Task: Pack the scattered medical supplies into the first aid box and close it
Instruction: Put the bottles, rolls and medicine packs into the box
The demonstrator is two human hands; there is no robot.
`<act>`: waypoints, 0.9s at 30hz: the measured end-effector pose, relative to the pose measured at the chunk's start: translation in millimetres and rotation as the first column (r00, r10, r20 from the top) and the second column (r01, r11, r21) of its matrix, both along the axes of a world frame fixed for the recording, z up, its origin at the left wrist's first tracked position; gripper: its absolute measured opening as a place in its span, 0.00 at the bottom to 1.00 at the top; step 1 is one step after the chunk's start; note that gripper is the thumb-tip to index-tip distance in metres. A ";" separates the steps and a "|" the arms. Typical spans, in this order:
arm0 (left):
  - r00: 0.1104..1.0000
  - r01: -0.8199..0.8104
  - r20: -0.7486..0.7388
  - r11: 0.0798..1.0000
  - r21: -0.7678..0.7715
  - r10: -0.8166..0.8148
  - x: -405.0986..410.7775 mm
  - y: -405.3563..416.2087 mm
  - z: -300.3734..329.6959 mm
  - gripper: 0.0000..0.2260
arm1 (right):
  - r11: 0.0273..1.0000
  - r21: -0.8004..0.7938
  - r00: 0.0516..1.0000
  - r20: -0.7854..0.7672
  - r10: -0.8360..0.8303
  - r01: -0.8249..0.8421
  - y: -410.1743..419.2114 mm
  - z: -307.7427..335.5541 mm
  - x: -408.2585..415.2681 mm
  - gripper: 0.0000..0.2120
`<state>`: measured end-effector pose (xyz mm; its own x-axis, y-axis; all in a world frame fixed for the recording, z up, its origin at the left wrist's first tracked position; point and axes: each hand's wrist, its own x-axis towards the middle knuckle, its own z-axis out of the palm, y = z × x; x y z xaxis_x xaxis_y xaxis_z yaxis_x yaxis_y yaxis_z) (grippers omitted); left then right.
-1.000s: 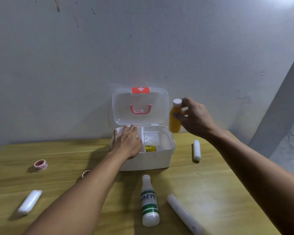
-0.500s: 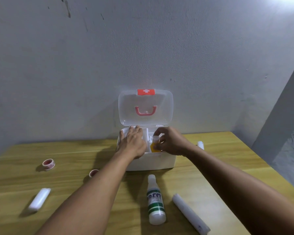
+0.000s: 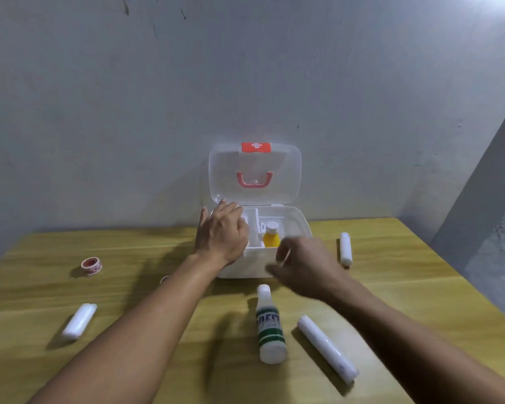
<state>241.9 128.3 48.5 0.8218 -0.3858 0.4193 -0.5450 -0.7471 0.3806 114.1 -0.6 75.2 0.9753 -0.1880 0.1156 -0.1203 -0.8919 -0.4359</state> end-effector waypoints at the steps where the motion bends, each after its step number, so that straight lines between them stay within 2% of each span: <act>1: 1.000 -0.008 -0.021 0.999 0.053 0.009 -0.5 2.1 -2.6 0.19 | 0.999 -0.020 0.989 -0.146 0.029 -0.032 9.2 -8.3 -5.4 0.17; 3: 0.995 -0.011 -0.091 0.982 0.188 0.028 -1.2 4.9 -7.5 0.21 | 0.995 -0.079 0.957 -0.288 0.030 -0.055 21.5 -22.8 -9.6 0.22; 5: 0.985 0.006 -0.164 0.954 0.299 0.045 -1.0 5.1 -11.4 0.24 | 0.998 -0.059 0.952 -0.306 0.001 -0.020 26.1 -29.1 -10.4 0.24; 9: 0.976 0.019 -0.211 0.933 0.360 0.061 1.0 4.1 -12.3 0.26 | 0.964 0.255 0.927 -0.373 0.030 0.072 16.1 -13.4 -16.3 0.29; 11: 0.975 0.022 -0.211 0.922 0.386 0.065 1.0 3.9 -11.9 0.25 | 0.923 0.383 0.940 -0.328 0.099 0.037 0.8 3.9 -22.4 0.32; 14: 0.974 0.022 -0.216 0.912 0.409 0.073 0.3 3.4 -10.4 0.25 | 0.870 0.493 0.991 -0.099 0.087 -0.027 -25.7 41.8 -24.5 0.33; 17: 0.973 0.012 -0.215 0.911 0.411 0.084 -0.2 2.8 -10.1 0.25 | 0.885 0.465 0.993 0.118 -0.025 -0.033 -47.0 70.9 -7.5 0.28; 19: 0.974 0.014 -0.213 0.911 0.412 0.081 -0.8 3.8 -10.7 0.25 | 0.899 0.439 0.979 0.187 -0.083 -0.008 -57.4 73.6 13.3 0.24; 22: 0.970 0.032 -0.230 0.899 0.436 0.078 -1.1 4.2 -8.8 0.24 | 0.951 0.309 0.979 0.190 -0.077 0.015 -62.7 57.9 44.0 0.18; 27: 0.966 0.031 -0.245 0.905 0.424 0.082 -2.1 3.0 -9.2 0.24 | 0.999 0.047 0.996 0.091 -0.027 0.023 -60.0 20.5 70.1 0.16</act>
